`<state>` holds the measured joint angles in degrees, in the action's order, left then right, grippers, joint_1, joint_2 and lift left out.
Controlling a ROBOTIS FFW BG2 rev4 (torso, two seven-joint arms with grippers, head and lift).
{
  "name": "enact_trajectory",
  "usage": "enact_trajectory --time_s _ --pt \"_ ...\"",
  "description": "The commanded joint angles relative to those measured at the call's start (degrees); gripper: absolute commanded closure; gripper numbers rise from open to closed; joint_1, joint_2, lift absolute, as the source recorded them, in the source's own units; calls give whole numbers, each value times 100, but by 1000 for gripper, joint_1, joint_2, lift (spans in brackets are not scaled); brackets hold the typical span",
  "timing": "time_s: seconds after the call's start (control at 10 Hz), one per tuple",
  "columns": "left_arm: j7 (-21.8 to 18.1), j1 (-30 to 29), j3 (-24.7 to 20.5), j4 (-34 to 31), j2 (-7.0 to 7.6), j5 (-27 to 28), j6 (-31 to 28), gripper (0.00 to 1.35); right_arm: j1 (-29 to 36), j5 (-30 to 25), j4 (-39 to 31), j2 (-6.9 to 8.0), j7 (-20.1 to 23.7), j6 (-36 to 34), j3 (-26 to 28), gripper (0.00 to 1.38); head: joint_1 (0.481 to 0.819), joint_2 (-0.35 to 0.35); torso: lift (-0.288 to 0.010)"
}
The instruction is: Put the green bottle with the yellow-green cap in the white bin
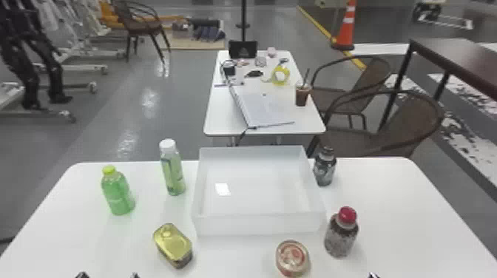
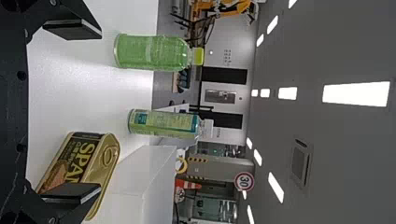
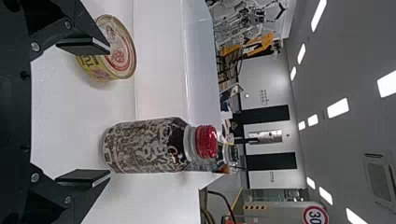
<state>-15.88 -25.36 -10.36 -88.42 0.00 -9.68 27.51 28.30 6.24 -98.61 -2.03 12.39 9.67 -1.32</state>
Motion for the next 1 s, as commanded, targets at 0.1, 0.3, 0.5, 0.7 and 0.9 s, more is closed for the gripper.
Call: enact_trajectory --time_s 0.1,0.3,0.5,0.7,0.9 --pt "-2 14 7 0 -15 -8 0 150 0 9 8 1 0 0 0 337 549 0 -100" --pt "-2 23 -1 0 -15 -17 -9 150 0 17 17 1 0 0 0 337 549 0 -100" --pt "-2 67 16 0 -15 -43 -114 150 0 35 35 10 0 0 0 337 549 0 -100" --pt "-29 234 -19 0 -15 10 -404 150 -9 53 52 10 0 0 0 337 549 0 -100" --pt "-178 576 -133 35 9 27 -870 145 -35 70 79 10 0 0 -26 337 549 0 -100"
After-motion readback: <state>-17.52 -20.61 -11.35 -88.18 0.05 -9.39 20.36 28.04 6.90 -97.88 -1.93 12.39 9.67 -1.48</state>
